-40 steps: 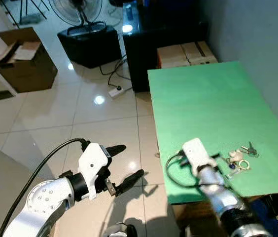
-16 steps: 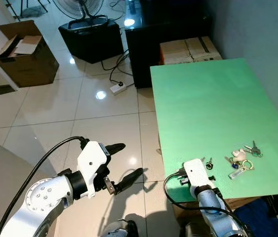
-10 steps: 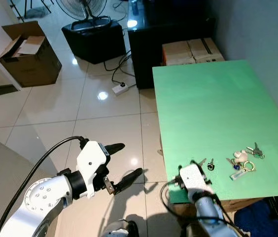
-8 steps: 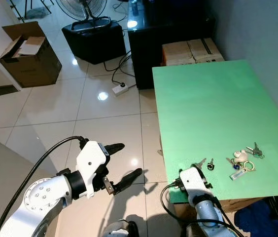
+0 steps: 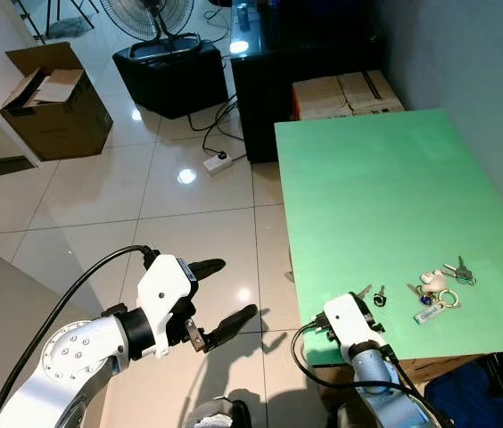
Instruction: Hang keys on a hook
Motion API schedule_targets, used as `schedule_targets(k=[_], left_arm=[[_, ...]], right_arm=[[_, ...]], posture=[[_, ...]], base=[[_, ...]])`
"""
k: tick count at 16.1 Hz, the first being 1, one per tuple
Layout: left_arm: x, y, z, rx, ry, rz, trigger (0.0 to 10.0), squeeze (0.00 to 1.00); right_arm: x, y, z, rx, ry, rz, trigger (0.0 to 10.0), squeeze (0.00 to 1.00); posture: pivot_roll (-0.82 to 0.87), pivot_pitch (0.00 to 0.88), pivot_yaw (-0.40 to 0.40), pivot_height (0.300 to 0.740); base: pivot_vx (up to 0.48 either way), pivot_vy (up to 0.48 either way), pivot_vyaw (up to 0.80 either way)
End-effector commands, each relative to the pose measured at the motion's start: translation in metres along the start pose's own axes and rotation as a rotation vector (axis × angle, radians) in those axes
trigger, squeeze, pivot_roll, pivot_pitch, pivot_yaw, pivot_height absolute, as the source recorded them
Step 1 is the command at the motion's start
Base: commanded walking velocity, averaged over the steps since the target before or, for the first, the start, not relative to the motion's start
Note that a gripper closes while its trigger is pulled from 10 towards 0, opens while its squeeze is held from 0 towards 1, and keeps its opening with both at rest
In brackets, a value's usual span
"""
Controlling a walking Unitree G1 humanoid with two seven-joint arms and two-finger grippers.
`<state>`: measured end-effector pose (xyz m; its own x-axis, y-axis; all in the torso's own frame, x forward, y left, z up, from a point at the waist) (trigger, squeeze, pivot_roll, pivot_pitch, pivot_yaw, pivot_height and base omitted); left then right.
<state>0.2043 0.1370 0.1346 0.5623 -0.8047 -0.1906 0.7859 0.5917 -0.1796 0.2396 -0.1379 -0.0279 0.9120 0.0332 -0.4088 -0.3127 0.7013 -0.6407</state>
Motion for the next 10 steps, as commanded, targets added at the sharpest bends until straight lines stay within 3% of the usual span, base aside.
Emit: schedule_targets(k=[1, 5, 10], left_arm=[[-0.0044, 0.0024, 0.0022, 0.012, 0.005, 0.010, 10.0, 0.00], [-0.0076, 0.0019, 0.0030, 0.015, 0.009, 0.015, 10.0, 0.00], [-0.0078, 0.0029, 0.0041, 0.015, 0.002, 0.020, 10.0, 0.00]], right_arm=[[0.0011, 0.0075, 0.0024, 0.012, 0.009, 0.027, 10.0, 0.00], [0.0034, 0.0060, -0.0004, 0.007, 0.035, 0.022, 10.0, 0.00], [-0.0060, 0.0077, -0.0030, 0.023, 0.024, -0.010, 10.0, 0.00]], posture=[[0.14, 0.112, 0.162, 0.740], [0.15, 0.112, 0.160, 0.740], [0.16, 0.109, 0.155, 0.740]], base=[[0.000, 0.000, 0.00], [0.000, 0.000, 0.00], [0.000, 0.000, 0.00]])
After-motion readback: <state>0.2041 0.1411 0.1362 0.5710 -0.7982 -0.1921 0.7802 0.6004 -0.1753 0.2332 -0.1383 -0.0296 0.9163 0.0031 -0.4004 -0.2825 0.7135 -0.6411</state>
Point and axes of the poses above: a point about 5 cm out from each wrist's last joint towards the gripper, its own x axis pointing out of the wrist towards the gripper, its own z axis along the axis of the wrist's last joint, y = z × x, the point moved 1 cm from there along x, pointing out of the wrist towards the gripper, and after that the axes turned 14 degrees about -x, right-handed, at the moved point
